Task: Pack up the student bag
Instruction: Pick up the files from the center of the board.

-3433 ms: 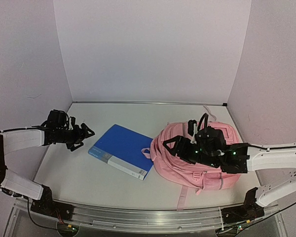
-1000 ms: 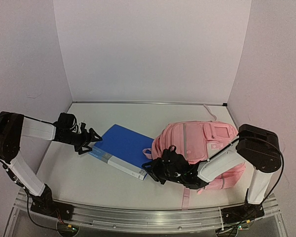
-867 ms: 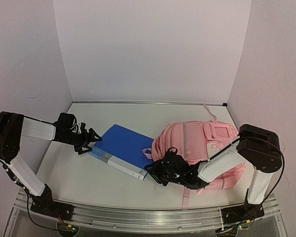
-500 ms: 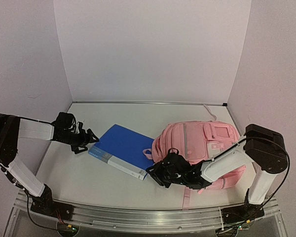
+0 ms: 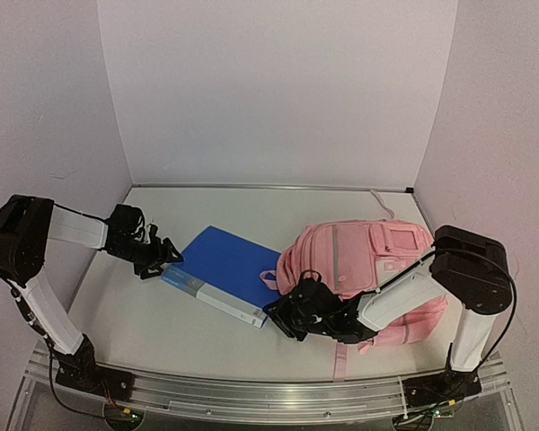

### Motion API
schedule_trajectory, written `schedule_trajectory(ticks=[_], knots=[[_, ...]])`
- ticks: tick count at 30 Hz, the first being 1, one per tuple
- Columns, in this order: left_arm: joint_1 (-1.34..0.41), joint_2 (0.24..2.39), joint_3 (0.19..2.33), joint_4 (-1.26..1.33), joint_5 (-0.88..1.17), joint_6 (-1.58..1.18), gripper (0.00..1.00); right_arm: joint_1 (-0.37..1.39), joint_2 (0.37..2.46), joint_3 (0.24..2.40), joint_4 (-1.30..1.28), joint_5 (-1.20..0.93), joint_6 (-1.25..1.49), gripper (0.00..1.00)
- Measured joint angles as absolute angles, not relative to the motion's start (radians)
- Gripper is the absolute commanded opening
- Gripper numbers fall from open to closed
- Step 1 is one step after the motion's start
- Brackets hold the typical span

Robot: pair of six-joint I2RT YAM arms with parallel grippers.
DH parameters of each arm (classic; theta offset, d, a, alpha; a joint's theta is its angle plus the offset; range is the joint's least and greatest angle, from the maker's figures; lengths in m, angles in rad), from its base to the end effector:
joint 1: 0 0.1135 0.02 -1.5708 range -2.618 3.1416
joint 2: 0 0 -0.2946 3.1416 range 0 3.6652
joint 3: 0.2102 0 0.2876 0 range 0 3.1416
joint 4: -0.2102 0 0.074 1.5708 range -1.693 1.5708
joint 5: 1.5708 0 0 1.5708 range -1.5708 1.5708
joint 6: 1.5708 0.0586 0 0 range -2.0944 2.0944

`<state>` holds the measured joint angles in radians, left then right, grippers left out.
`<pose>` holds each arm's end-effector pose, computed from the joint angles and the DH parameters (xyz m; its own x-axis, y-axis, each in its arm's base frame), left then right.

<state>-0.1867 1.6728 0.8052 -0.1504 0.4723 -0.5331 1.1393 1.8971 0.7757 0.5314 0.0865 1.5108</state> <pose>0.3330 -0.0900 0.1234 -0.9235 -0.2861 -0.2554 -0.0805 0.7957 -0.6003 0.1722 0.3618 0.0916 -0.8873 0.4507 -0.0978 0.1798 0.5333 0.8266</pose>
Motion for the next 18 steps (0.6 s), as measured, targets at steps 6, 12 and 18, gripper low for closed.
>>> schedule_trajectory(ticks=[6,12,18], knots=[[-0.184,1.707,0.819,-0.145,0.509,-0.520,0.53,1.137,1.916,0.766,0.610,0.085,1.504,0.32],[-0.171,1.707,0.818,-0.139,0.510,-0.524,0.47,1.136,1.950,0.723,0.752,0.080,1.488,0.26],[-0.171,1.641,0.794,-0.140,0.508,-0.530,0.38,1.132,1.975,0.679,0.914,0.065,1.485,0.24]])
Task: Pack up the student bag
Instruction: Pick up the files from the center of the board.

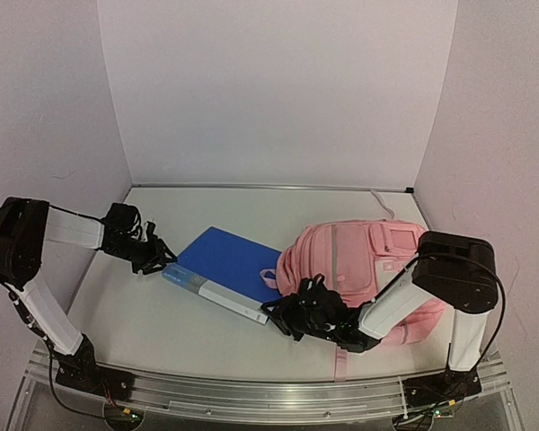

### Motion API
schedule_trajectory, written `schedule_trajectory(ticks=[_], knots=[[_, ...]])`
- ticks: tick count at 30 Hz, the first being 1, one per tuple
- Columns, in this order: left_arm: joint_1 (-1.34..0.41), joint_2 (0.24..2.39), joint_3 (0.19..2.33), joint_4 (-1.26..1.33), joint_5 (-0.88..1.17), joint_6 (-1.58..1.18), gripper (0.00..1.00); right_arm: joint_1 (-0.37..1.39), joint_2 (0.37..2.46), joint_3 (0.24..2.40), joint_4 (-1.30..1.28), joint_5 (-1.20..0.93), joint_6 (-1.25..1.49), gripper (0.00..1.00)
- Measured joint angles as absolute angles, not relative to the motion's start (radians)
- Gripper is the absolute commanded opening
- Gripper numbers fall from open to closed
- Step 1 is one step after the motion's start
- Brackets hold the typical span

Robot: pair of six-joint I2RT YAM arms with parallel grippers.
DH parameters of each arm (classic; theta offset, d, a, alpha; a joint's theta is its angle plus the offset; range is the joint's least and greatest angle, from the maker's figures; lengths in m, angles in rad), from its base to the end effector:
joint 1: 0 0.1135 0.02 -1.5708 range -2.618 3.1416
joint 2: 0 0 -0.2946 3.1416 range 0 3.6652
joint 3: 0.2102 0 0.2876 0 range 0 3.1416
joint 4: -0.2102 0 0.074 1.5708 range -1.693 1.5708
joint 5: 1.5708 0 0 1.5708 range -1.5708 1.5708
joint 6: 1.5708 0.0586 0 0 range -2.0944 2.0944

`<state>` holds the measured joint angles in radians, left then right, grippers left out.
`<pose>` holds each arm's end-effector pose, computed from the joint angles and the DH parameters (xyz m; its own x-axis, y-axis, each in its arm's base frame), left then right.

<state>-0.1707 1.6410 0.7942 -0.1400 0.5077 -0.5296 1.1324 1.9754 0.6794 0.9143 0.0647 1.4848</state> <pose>0.3312 -0.0860 0.1319 -0.9180 -0.2897 -0.2709 -0.0592 0.7755 -0.6286 0.1703 0.3542 0.0805 -0.8884 0.4472 -0.1037 0.0821 0.3771 0.9225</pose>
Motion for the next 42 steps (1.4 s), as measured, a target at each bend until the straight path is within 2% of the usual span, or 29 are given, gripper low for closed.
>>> schedule_trajectory(ticks=[5,8,10,14,17,27,33,37,42], knots=[[-0.170,1.578,0.755,-0.127,0.511,-0.557,0.37,1.133,2.006,0.668,1.021,0.033,1.483,0.23],[-0.163,1.530,0.714,-0.105,0.511,-0.584,0.40,1.133,2.027,0.666,1.061,0.014,1.481,0.11],[-0.161,1.502,0.700,-0.100,0.512,-0.600,0.53,1.133,2.031,0.657,1.089,0.009,1.478,0.00],[-0.162,1.443,0.667,-0.097,0.520,-0.631,0.76,1.133,2.026,0.635,1.159,0.007,1.494,0.00],[-0.169,1.398,0.640,-0.114,0.524,-0.652,0.83,1.134,2.005,0.614,1.179,0.007,1.498,0.00],[-0.171,1.363,0.626,-0.166,0.505,-0.680,0.89,1.136,1.970,0.589,1.244,0.005,1.522,0.00],[-0.171,1.307,0.626,-0.230,0.427,-0.681,0.96,1.140,1.969,0.574,1.256,0.006,1.527,0.00],[-0.167,1.254,0.627,-0.244,0.400,-0.681,0.97,1.140,1.968,0.571,1.265,0.006,1.529,0.00],[-0.161,1.311,0.628,-0.232,0.440,-0.683,0.97,1.140,1.959,0.563,1.268,0.006,1.538,0.00]])
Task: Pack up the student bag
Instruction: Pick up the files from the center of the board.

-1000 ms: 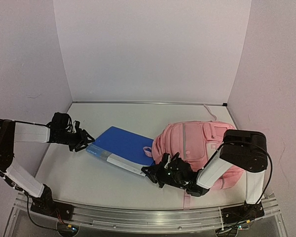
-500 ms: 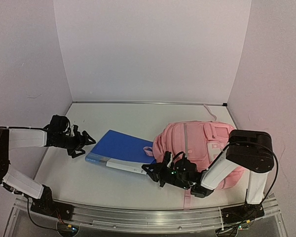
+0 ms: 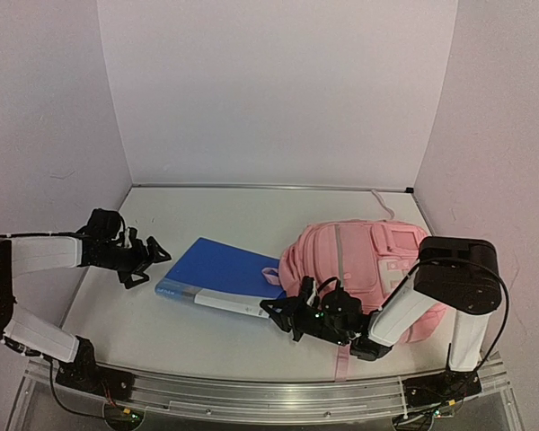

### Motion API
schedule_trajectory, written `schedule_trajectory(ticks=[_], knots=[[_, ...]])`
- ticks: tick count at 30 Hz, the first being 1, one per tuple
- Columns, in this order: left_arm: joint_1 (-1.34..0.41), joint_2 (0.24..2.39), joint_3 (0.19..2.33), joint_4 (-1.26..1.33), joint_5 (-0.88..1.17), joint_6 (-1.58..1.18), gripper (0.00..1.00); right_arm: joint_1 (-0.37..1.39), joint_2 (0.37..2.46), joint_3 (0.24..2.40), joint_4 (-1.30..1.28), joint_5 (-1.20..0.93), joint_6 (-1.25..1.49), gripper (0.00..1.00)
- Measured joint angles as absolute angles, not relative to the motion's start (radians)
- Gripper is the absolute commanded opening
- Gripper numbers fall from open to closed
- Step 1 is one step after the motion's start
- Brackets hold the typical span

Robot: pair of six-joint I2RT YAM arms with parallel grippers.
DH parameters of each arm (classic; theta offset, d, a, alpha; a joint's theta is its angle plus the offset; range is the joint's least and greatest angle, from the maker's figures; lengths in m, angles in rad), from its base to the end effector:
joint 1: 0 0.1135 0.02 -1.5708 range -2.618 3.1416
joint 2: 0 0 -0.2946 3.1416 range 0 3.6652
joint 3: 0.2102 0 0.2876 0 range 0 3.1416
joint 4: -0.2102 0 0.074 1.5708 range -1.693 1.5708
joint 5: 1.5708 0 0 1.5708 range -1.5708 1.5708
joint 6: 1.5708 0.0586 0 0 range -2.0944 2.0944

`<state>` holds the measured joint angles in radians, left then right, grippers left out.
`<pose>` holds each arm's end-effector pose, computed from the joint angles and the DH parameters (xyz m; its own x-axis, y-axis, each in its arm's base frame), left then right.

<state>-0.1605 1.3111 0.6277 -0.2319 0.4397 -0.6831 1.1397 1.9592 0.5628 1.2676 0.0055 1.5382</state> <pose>0.2702 -0.0690 0.1665 -0.8599 -0.4394 -0.2598 -0.1831 0.7406 -0.6465 0.1553 0.3369 0.1025 -0.9075 0.4188 -0.0330 0.0241 0.1304 0.9912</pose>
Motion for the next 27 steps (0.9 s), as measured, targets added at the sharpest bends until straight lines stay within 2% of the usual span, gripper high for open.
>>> schedule_trajectory(ticks=[20,24,27], knots=[[-0.153,1.462,0.544,-0.033,0.686,-0.767,0.97,1.140,1.938,0.543,1.271,0.002,1.587,0.00],[-0.153,1.481,0.518,0.027,0.736,-0.799,0.90,1.140,1.939,0.543,1.271,0.001,1.588,0.00],[-0.153,1.486,0.503,0.079,0.768,-0.833,0.79,1.139,1.939,0.543,1.271,0.000,1.588,0.00]])
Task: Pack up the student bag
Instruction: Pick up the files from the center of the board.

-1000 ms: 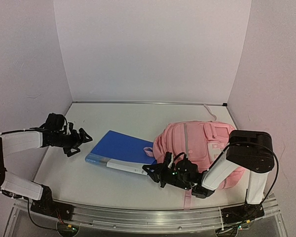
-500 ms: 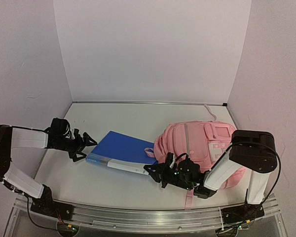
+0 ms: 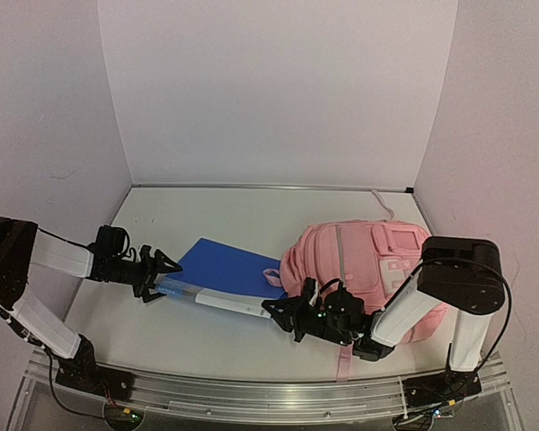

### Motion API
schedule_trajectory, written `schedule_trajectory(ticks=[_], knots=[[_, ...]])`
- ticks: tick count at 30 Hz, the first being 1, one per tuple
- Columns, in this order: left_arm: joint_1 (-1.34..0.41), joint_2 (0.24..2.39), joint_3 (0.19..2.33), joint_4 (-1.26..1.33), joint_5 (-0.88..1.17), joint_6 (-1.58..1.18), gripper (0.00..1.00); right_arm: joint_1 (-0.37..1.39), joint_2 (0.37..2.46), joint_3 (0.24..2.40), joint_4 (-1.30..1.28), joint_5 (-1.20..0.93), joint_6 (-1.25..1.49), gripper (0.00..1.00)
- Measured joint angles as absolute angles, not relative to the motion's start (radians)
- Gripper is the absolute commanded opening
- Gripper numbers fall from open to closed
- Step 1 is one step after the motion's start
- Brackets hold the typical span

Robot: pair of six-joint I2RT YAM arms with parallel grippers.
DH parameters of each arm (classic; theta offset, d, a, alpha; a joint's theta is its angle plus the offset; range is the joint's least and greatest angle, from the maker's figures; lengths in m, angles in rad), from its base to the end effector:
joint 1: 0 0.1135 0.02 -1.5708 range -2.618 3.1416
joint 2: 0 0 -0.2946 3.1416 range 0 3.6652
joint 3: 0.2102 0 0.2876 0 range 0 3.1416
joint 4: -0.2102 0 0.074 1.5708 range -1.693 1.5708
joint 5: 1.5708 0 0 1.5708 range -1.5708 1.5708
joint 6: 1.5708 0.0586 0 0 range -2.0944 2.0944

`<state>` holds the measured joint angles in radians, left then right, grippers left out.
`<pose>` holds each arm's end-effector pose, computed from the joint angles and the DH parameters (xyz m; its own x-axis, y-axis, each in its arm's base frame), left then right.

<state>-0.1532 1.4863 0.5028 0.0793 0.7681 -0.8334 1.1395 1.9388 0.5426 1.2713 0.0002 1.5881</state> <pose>0.2634 -0.0819 0.1149 -0.9178 -0.3970 -0.0115 -0.2157 0.5226 -0.8248 0.1528 0.3320 0.1053 -0.9073 0.4201 0.0171 0.0678 0.1059 0.9921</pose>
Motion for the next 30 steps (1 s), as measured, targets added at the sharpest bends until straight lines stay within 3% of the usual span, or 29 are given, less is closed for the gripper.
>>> schedule_trajectory(ticks=[11,14,19,24,30], knots=[[-0.140,1.548,0.495,0.240,0.809,-0.936,0.30,1.133,1.938,0.541,1.285,0.003,1.584,0.00],[-0.137,1.562,0.493,0.283,0.815,-0.969,0.16,1.133,1.934,0.537,1.287,0.007,1.575,0.15],[-0.131,1.540,0.485,0.347,0.817,-1.027,0.02,1.132,1.919,0.516,1.284,0.003,1.533,0.33],[-0.120,1.402,0.482,0.318,0.805,-1.049,0.00,1.134,1.877,0.510,1.279,0.001,1.477,0.48],[-0.079,1.196,0.485,0.152,0.749,-1.031,0.00,1.134,1.726,0.545,1.145,0.007,1.319,0.81]])
